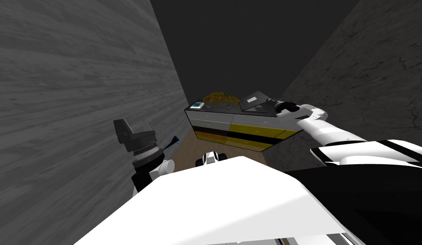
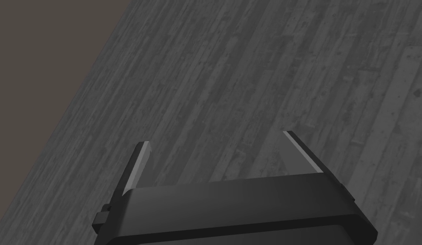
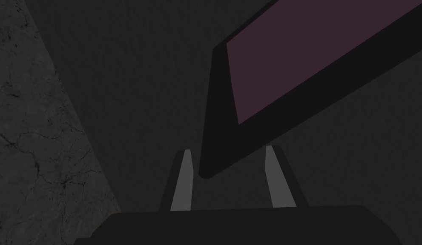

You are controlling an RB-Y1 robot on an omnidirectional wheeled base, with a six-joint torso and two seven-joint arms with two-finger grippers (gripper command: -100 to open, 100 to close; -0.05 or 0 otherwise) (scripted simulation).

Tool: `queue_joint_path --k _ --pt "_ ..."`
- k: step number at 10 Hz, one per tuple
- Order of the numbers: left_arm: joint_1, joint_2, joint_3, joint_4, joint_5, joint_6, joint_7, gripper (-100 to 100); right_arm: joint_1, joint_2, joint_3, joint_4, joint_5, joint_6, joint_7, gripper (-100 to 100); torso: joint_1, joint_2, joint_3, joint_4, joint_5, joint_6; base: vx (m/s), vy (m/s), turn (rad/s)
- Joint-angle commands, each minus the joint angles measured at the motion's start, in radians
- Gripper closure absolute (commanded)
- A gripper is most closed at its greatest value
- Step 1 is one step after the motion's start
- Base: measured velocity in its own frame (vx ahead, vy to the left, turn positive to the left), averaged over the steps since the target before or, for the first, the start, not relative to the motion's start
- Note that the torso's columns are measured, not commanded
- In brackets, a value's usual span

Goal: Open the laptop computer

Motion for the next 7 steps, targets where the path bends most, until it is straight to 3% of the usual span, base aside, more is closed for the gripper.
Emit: queue_joint_path --k 1,2,7 --pt "0.0 0.0 0.0 0.0 0.0 0.0 0.0 0 -0.023 0.067 0.021 0.04 -0.003 -0.028 -0.05 100 -0.002 -0.001 -0.001 0.001 0.0 -0.002 -0.035 -0.06 0.03" --pt "0.0 0.0 0.0 0.0 0.0 0.0 0.0 0 -0.024 0.005 0.009 0.005 -0.034 0.024 -0.04 -100 -0.001 -0.002 -0.002 0.001 0.001 -0.002 -0.037 -0.032 0.009" --pt "0.0 0.0 0.0 0.0 0.0 0.0 0.0 0 -0.026 -0.084 0.006 -0.047 -0.106 0.104 -0.044 -100 -0.001 0.012 0.007 0.01 0.007 0.009 -0.014 -0.003 0.006"
